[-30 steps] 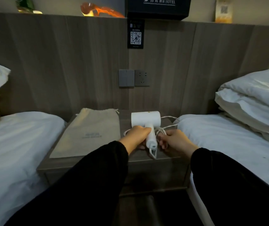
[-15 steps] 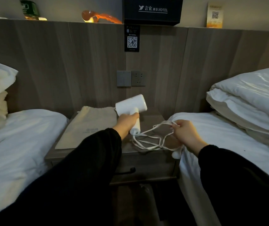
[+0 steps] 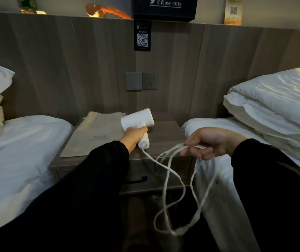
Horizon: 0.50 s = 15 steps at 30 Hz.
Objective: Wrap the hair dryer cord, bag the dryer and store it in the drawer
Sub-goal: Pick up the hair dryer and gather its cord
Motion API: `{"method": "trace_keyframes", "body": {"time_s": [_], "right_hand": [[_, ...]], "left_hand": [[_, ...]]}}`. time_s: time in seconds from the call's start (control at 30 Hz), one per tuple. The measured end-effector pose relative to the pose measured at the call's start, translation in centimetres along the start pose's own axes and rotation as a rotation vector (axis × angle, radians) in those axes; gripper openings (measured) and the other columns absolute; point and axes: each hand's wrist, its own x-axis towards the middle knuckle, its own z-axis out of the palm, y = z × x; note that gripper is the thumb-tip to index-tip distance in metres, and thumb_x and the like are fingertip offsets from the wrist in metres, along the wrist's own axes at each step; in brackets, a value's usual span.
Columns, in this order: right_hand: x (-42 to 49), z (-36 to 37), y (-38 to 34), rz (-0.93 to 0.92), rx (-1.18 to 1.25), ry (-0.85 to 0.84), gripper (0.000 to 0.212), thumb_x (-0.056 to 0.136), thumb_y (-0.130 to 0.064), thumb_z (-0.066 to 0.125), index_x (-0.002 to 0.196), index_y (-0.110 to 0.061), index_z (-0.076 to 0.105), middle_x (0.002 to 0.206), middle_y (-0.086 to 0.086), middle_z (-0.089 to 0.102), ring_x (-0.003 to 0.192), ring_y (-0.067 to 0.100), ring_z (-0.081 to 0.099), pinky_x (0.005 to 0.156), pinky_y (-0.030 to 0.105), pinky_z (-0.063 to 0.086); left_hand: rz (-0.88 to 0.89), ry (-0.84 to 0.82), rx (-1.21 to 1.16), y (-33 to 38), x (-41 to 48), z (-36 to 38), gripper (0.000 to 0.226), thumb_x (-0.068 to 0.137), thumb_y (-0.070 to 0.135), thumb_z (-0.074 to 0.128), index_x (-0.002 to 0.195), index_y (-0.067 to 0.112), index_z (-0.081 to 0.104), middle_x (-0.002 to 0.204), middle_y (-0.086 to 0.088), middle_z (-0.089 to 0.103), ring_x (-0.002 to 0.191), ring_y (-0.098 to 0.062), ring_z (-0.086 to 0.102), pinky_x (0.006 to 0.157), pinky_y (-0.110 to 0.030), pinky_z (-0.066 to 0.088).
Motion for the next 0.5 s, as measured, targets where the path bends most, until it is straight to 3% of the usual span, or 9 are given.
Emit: {"method": "trace_keyframes", "body": {"time_s": [0.13,0.23,0.37,0.43,0.5], "right_hand": [[3.1,-0.1,1.1,-0.292,-0.029,0.539,0.045,0.094,-0.011,0.043,0.051,-0.004,0.054,0.034,0.003,0.041,0.029,0.012,0.03,0.036,0.02,0.024],[6.4,-1.0,2.3,-0.3,-0.186,0.812,0.038,0.088,-0.016,0.054,0.051,-0.007,0.057,0.036,0.003,0.044,0.031,0.014,0.036,0.04,0.02,0.03],[9.8,-2.1,2.6,-0.172,-0.428,0.813,0.022,0.088,-0.02,0.053,0.086,-0.001,0.064,0.062,0.008,0.054,0.048,0.014,0.041,0.044,0.023,0.034],[11.1,-2.5,2.5,-0.116,-0.47,0.762,0.012,0.089,-0.019,0.051,0.09,-0.009,0.057,0.064,0.004,0.051,0.05,0.012,0.04,0.036,0.014,0.036],[12.4,-2.7,2.6,-0.084,-0.413,0.724,0.007,0.089,-0.016,0.047,0.087,-0.011,0.053,0.062,0.002,0.047,0.05,0.013,0.043,0.035,0.014,0.038]], "left_hand": [[0.021,-0.048,0.0,-0.8,0.8,0.7,0.031,0.088,0.028,0.056,0.107,0.003,0.054,0.1,-0.01,0.058,0.093,-0.022,0.056,0.081,-0.03,0.045],[0.016,-0.054,0.028,-1.5,1.7,1.4,0.026,0.081,0.031,0.059,0.091,0.007,0.057,0.098,-0.01,0.062,0.093,-0.024,0.061,0.089,-0.036,0.05],[0.021,-0.042,0.133,-2.0,3.7,1.9,0.03,0.081,0.034,0.059,0.093,0.006,0.058,0.098,-0.011,0.063,0.095,-0.026,0.062,0.092,-0.037,0.05],[0.068,-0.021,0.203,-2.0,4.8,2.2,0.024,0.084,0.033,0.057,0.079,0.009,0.057,0.09,-0.01,0.062,0.09,-0.025,0.061,0.085,-0.035,0.049],[0.103,-0.007,0.248,-2.0,5.9,2.6,0.025,0.085,0.032,0.055,0.075,0.009,0.056,0.082,-0.008,0.059,0.086,-0.025,0.06,0.081,-0.036,0.048]]}}
